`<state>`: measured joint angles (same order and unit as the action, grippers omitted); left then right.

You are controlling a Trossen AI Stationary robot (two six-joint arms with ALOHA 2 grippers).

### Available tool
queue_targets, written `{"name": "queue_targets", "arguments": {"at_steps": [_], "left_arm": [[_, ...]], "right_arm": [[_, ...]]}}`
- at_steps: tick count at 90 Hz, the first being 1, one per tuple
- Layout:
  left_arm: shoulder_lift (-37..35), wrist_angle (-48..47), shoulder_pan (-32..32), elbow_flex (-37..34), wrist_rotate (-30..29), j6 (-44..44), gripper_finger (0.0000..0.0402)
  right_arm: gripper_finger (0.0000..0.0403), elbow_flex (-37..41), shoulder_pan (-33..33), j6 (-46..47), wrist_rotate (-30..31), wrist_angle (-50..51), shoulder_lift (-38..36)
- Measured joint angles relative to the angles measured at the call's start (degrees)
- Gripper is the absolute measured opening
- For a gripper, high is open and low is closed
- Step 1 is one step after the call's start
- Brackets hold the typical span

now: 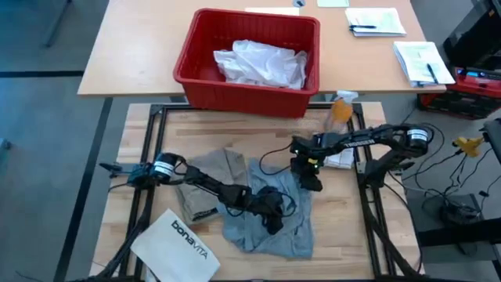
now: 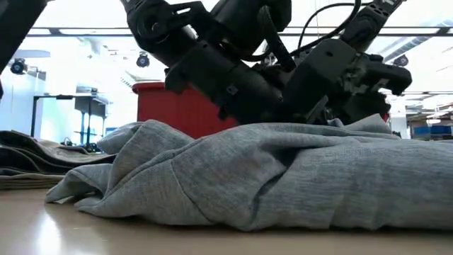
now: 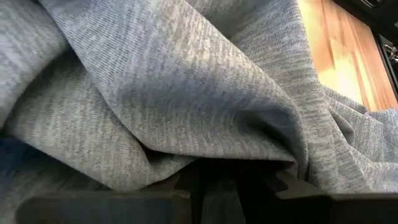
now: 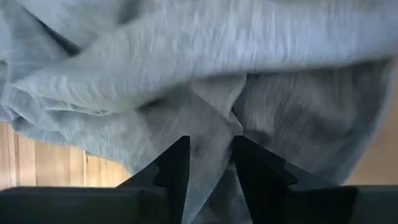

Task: Fold laundry
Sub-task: Fold the gray shirt

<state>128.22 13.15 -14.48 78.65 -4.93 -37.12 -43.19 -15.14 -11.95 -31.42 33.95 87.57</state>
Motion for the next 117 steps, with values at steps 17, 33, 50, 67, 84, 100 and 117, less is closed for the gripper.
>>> {"name": "queue_targets", "arguments": {"at_steps": [17,33,50,67,84,100,117], "left_arm": [[0.00,0.07,0.00,-0.02,-0.04,-0.04,0.0062],[0.00,0.11,0.00,-0.02,-0.11,-0.04,0.0062],[0.00,0.11,0.00,-0.02,-0.13,-0.07,0.0062],[-0.13,0.09,0.05,-0.04,-0.13,-0.04,0.0062],[-1.79,-1.28,0.43,-0.26,0.42,1.95,0.0062],[-2.58,-1.36,1.10,-0.26,0.44,4.08,0.0062],[-2.62,-1.42,1.45,-0.24,0.37,4.44,0.0062]], "right_arm": [[0.0086,0.25,1.40,1.49,-0.90,-0.10,-0.59],[0.0013,0.21,2.58,2.67,-1.67,-0.02,-1.45],[0.0003,-0.11,2.52,4.34,-1.58,3.13,-6.74],[0.0001,-1.88,2.14,5.39,-0.58,7.13,-17.75],[0.0000,-3.13,2.14,8.40,-0.50,12.99,-26.03],[0.0000,-5.85,2.14,10.70,-0.07,20.20,-31.18],[0.0000,-6.14,2.52,12.26,-0.92,25.27,-33.04]]}}
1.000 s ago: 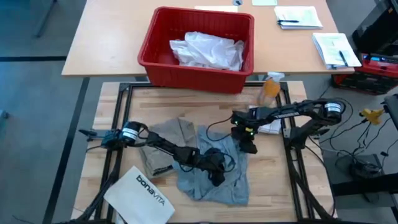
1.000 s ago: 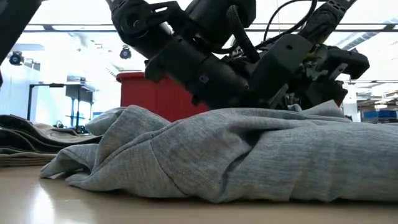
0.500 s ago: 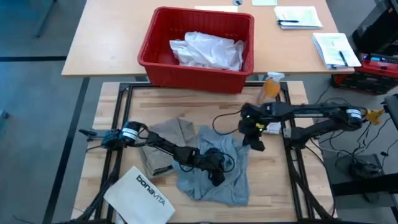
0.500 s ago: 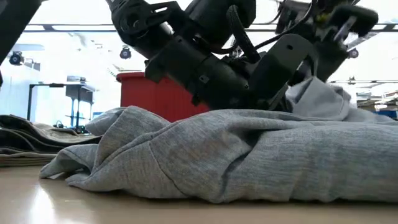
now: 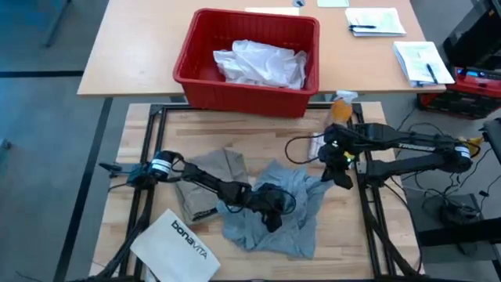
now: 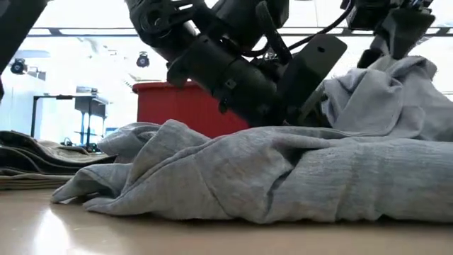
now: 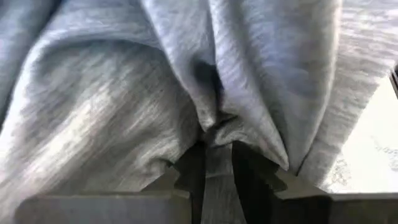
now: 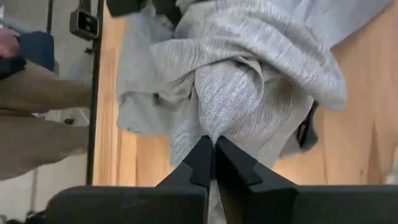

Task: Fold laundry
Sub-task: Fold the gray shirt

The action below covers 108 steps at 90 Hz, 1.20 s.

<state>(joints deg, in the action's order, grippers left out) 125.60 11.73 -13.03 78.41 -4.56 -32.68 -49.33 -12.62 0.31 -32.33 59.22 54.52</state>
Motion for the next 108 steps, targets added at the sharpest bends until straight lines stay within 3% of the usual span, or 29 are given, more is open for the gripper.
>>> {"name": "queue_targets", "arguments": {"at_steps": [18,34,43,51,65,83,95,108], "left_arm": [[-0.04,0.01,0.08,0.07,-0.30,0.04,0.0062],[-0.07,0.03,0.12,0.10,-0.33,-0.32,0.0062],[-0.09,0.02,0.12,0.11,-0.33,-0.83,0.0062],[-0.09,0.00,0.12,0.13,-0.33,-0.85,0.0062],[-0.14,-0.79,0.12,0.17,-0.27,-0.83,0.0062],[-0.17,-1.14,0.12,0.17,0.74,-0.86,0.0062],[-0.17,-1.20,0.12,0.17,1.06,-0.86,0.0062],[-0.17,-1.43,0.12,0.20,1.10,-0.86,0.0062]], "right_arm": [[0.0027,2.49,0.59,3.78,4.48,-3.14,1.23],[0.0125,3.24,0.36,9.87,15.02,-8.57,1.87],[0.0186,4.64,1.52,16.02,13.98,-9.58,1.53],[0.0210,8.60,6.58,21.12,14.47,-12.59,0.12],[0.0197,21.08,15.74,36.79,15.38,-30.46,-3.54],[0.0157,33.97,20.78,55.54,17.14,-53.16,-1.87],[0.0135,38.43,22.68,61.38,20.40,-64.93,1.44],[0.0120,38.58,22.89,62.65,20.72,-68.37,4.77]]}}
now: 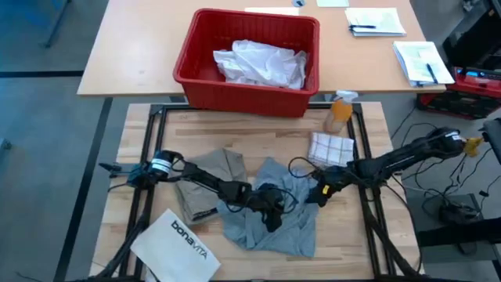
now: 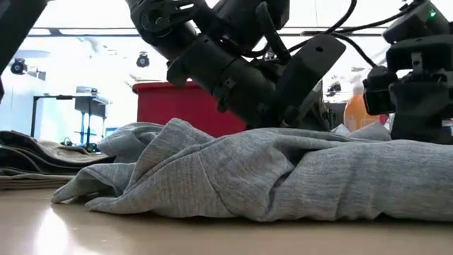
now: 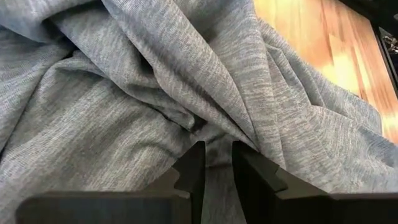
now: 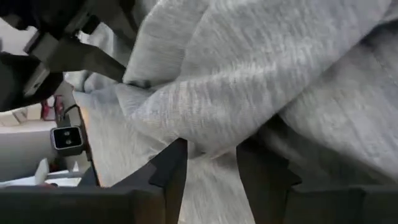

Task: Fold laundry
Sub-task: Fold the gray shirt

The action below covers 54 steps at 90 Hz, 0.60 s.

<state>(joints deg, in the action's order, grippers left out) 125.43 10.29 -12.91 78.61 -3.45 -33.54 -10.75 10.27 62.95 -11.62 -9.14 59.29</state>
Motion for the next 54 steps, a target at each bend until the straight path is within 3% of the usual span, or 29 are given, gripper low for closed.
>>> {"name": "queue_targets", "arguments": {"at_steps": [15,35,44,54], "left_arm": [[0.00,-0.25,0.00,0.00,0.01,0.17,0.0062],[-0.02,-0.71,0.02,0.00,0.06,0.22,0.0062],[-0.02,-0.97,0.02,0.00,0.06,0.22,0.0062],[-0.02,-1.08,0.02,0.00,0.06,0.22,0.0062]], "right_arm": [[0.0099,-1.94,0.25,-2.38,-0.32,0.16,4.29],[0.0007,-5.31,0.23,-3.56,-4.50,2.48,2.14],[0.0008,-8.24,0.23,-4.00,-6.11,8.46,-1.76],[0.0002,-12.73,0.23,-6.68,-6.19,21.85,-6.63]]}}
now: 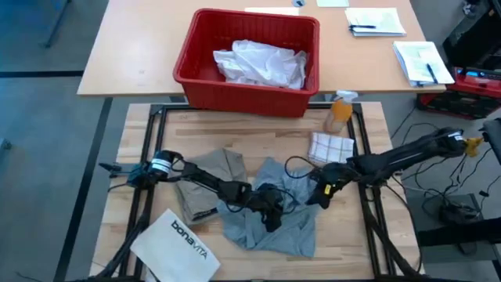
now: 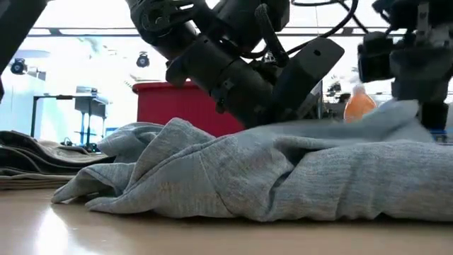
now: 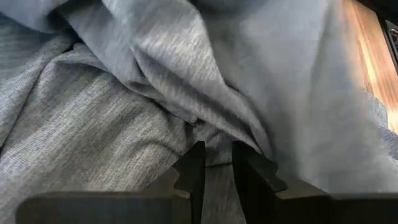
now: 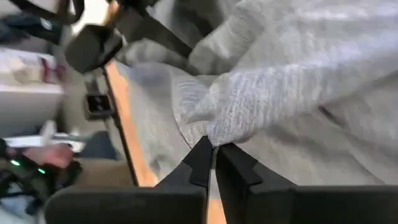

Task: Fold laundry
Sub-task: Fold the gray shirt

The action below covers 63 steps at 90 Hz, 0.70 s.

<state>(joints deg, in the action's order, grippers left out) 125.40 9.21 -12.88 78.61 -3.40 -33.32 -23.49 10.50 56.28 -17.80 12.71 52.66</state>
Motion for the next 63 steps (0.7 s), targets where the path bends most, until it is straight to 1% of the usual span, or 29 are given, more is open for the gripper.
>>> {"name": "queue_targets", "arguments": {"at_steps": [5,10,19,27,38,44,56,63], "left_arm": [[0.00,0.00,0.00,0.00,0.00,0.02,0.0062],[0.00,-0.04,0.00,0.00,0.00,0.27,0.0062],[0.00,-0.04,0.04,0.00,0.00,0.90,0.0062],[0.00,-0.07,0.04,0.00,0.00,1.03,0.0062],[-0.11,-0.39,0.07,0.00,0.02,1.00,0.0062],[-1.27,-3.06,0.19,0.00,0.09,0.63,0.0062],[-6.49,-9.32,0.18,0.04,-0.02,4.35,0.0062],[-9.55,-13.56,-0.24,0.11,-0.72,6.59,0.0062]], "right_arm": [[0.0002,-2.23,0.00,-1.12,0.14,5.25,-1.85],[0.0001,-4.26,0.00,-1.78,0.32,7.65,-3.54],[0.0001,-7.94,0.00,-2.12,1.38,8.02,-5.26],[0.0000,-11.43,0.00,-3.74,2.86,7.93,-5.30],[0.0000,-14.75,-0.02,-8.18,3.38,7.79,-2.83],[0.0000,-16.05,-0.02,-9.97,4.18,7.87,-0.66],[0.0000,-18.32,-0.48,-13.78,5.89,7.74,3.56],[0.0000,-19.66,-1.21,-15.08,5.87,7.72,6.07]]}}
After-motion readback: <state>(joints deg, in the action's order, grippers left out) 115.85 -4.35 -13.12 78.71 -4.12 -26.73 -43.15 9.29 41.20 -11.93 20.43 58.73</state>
